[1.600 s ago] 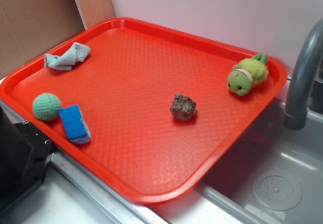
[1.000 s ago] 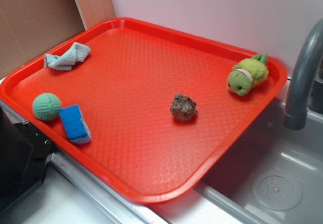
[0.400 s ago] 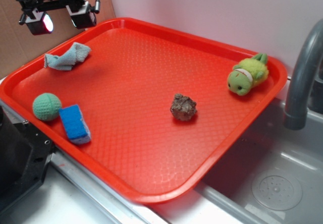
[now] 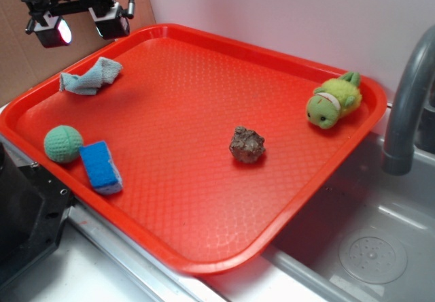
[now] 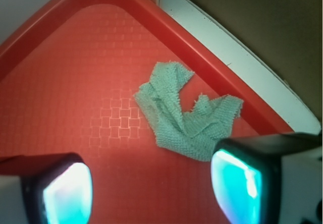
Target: Grab the blue cloth.
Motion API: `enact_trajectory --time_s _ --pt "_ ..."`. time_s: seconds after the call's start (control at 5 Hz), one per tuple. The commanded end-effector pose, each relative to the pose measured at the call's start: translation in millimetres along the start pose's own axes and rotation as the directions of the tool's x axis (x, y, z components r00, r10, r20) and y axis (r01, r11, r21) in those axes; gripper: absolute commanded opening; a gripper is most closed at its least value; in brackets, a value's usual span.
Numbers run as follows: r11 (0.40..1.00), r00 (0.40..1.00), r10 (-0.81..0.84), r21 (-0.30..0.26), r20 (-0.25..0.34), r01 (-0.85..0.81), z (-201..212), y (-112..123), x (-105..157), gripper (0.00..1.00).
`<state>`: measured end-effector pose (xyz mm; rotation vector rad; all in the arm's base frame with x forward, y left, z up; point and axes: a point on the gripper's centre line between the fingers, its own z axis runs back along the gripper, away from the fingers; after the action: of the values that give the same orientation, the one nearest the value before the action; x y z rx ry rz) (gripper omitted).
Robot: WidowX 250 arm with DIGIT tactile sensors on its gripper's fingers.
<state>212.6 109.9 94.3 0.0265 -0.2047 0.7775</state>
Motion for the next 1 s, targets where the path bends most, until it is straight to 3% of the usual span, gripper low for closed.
enact_trajectory --time_s 0.0,0.2,0.4,0.6,0.8 --pt "1.0 0.999 -0.004 0.001 0.052 0.004 -17 22 16 1.0" --pt "0.968 0.968 -0.248 -0.032 0.036 0.249 -34 22 21 1.0" --pt "0.873 0.872 -0.485 -0.025 0.058 0.487 -56 8 18 1.0" --pt "0.784 0.784 -0.621 -0.006 -0.004 0.621 -79 -4 16 1.0" --pt "0.806 0.805 -0.592 -0.043 -0.041 0.59 -84 -4 14 0.0"
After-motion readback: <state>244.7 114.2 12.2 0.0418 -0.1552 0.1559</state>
